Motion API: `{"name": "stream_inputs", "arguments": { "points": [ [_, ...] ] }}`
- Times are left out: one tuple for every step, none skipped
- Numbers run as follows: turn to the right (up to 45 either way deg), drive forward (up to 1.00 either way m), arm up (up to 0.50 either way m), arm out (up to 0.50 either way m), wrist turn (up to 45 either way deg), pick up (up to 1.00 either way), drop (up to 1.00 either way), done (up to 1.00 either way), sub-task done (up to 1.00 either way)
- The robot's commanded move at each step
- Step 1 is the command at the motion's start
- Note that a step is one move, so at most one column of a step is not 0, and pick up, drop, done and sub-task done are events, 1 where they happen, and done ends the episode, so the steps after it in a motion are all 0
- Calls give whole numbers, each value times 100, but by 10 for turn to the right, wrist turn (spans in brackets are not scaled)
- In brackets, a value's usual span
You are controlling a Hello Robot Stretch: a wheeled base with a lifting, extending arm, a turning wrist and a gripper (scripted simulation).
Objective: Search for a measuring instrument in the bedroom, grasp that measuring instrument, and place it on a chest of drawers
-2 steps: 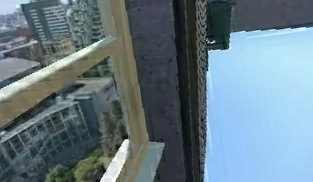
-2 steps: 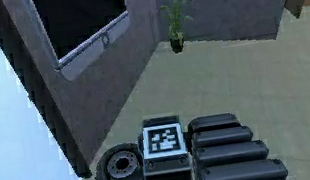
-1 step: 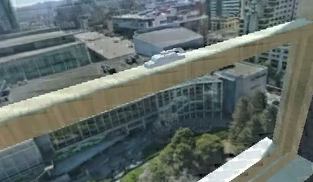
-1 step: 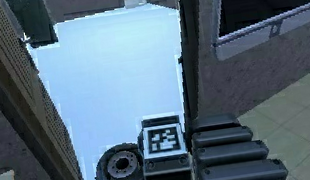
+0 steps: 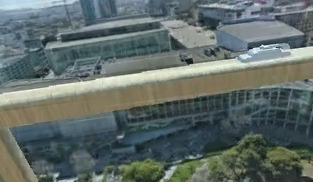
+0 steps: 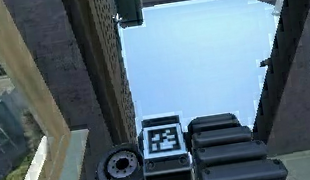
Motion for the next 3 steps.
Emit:
{"name": "stream_inputs", "arguments": {
  "points": [
    [450,0,0,0,0,0,0,0,0],
    [450,0,0,0,0,0,0,0,0],
    [450,0,0,0,0,0,0,0,0]
  ]
}}
